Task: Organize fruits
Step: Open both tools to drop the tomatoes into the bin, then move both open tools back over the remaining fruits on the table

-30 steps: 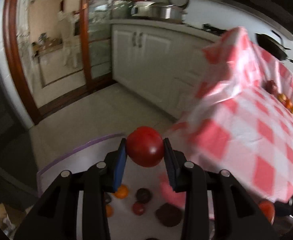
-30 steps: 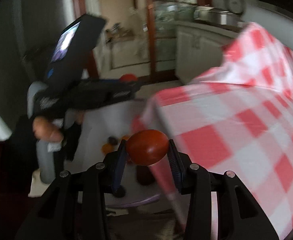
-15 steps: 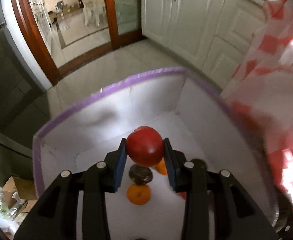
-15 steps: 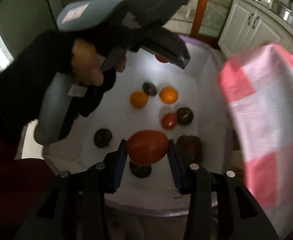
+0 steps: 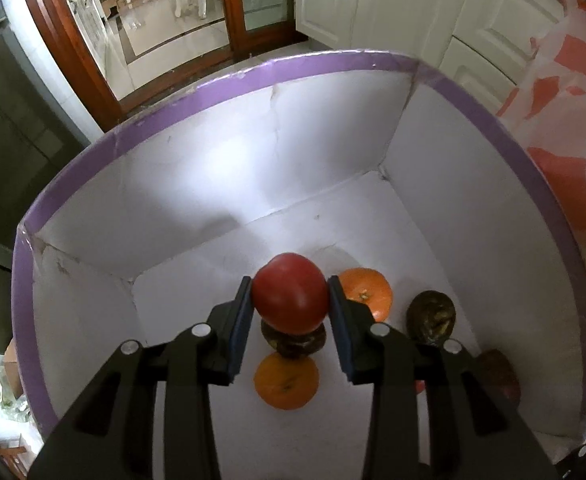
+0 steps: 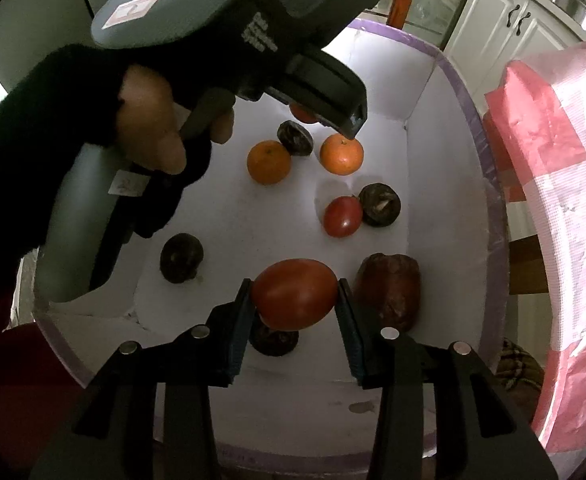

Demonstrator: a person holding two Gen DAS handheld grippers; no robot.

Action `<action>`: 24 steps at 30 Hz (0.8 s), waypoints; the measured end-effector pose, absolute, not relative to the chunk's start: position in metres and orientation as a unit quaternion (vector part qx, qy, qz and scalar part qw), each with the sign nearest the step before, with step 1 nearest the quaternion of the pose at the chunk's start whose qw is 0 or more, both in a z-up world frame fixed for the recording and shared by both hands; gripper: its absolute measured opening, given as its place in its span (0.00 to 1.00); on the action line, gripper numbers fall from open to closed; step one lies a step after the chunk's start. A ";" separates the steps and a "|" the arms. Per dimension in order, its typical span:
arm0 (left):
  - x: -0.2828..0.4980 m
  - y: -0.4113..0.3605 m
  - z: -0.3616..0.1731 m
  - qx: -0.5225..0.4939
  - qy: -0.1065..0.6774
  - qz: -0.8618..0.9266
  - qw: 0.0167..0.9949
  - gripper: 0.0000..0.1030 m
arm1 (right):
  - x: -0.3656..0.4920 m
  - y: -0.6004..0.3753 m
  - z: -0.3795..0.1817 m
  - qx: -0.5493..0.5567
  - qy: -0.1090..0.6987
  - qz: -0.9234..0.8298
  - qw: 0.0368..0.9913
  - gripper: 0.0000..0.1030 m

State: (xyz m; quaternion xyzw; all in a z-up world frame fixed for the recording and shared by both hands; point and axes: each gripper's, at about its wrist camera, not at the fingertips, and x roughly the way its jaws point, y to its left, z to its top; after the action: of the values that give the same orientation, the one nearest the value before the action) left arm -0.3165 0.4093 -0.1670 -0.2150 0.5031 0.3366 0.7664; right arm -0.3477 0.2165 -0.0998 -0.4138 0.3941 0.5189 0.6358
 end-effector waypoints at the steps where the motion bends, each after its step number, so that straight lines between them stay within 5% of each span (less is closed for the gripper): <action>1: -0.317 0.410 -0.166 -0.214 0.499 0.340 0.768 0.51 | -0.346 0.219 -0.101 -0.411 0.392 0.520 0.639 0.49; 5: -0.314 0.410 -0.153 -0.208 0.477 0.357 0.776 0.77 | -0.343 0.214 -0.089 -0.388 0.378 0.530 0.653 0.62; 18: -0.301 0.395 -0.100 -0.167 0.444 0.370 0.799 0.79 | -0.338 0.178 -0.007 -0.287 0.322 0.577 0.694 0.71; 24: -0.297 0.362 -0.015 -0.138 0.328 0.402 0.844 0.87 | -0.310 0.119 0.071 -0.188 0.260 0.564 0.761 0.76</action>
State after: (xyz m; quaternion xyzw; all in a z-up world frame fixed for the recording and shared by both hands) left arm -0.2970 0.3617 -0.0148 -0.1379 0.3281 0.4018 0.8437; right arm -0.3096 0.1186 0.0711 -0.1875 0.2599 0.5638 0.7612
